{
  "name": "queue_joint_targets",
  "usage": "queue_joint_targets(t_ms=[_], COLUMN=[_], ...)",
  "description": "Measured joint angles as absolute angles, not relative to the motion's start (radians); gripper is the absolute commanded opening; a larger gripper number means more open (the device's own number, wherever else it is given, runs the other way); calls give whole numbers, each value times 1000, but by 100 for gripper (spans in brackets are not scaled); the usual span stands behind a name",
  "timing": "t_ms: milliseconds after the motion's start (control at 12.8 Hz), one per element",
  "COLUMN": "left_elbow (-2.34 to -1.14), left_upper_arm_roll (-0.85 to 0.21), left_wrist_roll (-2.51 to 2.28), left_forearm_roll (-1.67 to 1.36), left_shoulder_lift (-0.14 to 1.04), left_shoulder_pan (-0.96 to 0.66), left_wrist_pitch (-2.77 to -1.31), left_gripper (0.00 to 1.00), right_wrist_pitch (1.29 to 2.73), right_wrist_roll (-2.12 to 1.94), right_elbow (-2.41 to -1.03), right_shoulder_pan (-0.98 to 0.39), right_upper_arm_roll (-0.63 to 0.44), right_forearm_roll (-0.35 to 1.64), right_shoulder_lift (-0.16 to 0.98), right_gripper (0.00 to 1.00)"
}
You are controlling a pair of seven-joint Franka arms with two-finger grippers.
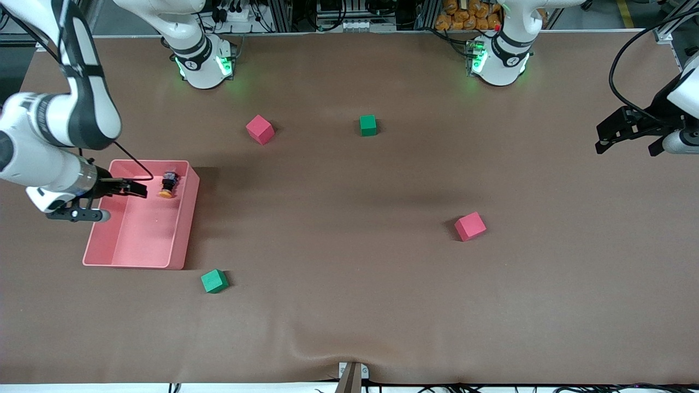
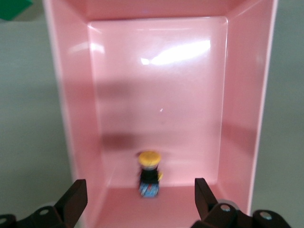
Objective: Place and upright button with both arms
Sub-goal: 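Lower the right gripper and grasp the yellow button's base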
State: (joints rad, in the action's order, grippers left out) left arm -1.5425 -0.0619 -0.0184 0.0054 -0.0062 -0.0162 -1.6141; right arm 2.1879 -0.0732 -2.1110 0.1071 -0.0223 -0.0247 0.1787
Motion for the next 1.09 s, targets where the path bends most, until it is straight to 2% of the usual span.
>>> queue_joint_targets(t_ms=[156,234,468,857,1091], left_elbow=[-1543,-1543,-1542,-1542,-1542], left_upper_arm_roll=[-62,-62,-62,-63,-63], left_wrist_roll=[-18,-18,-18,-18,-18], left_forearm_roll=[5,5,5,5,5], left_shoulder_lift=[-6,-6,-6,-6,-6], left_shoulder_pan=[-16,-16,-16,-16,-16], left_wrist_pitch=[-1603,-1602,-1598,-1594,-1594], left_gripper=[100,100,100,100,100], right_wrist_pitch=[2376,2423,2450,2575,2604], right_wrist_roll=[-115,-123,-124,-124,-124], right_elbow=[-2237,-2269,-2282,-2340,-2350], right_shoulder_pan=[145,154,155,154,154], right_upper_arm_roll=[-24,-24,-21,-16,-15], right_forearm_roll=[-25,-25,-25,-24,-24], right_shoulder_lift=[213,240,301,337,364], right_gripper=[100,100,100,100,100])
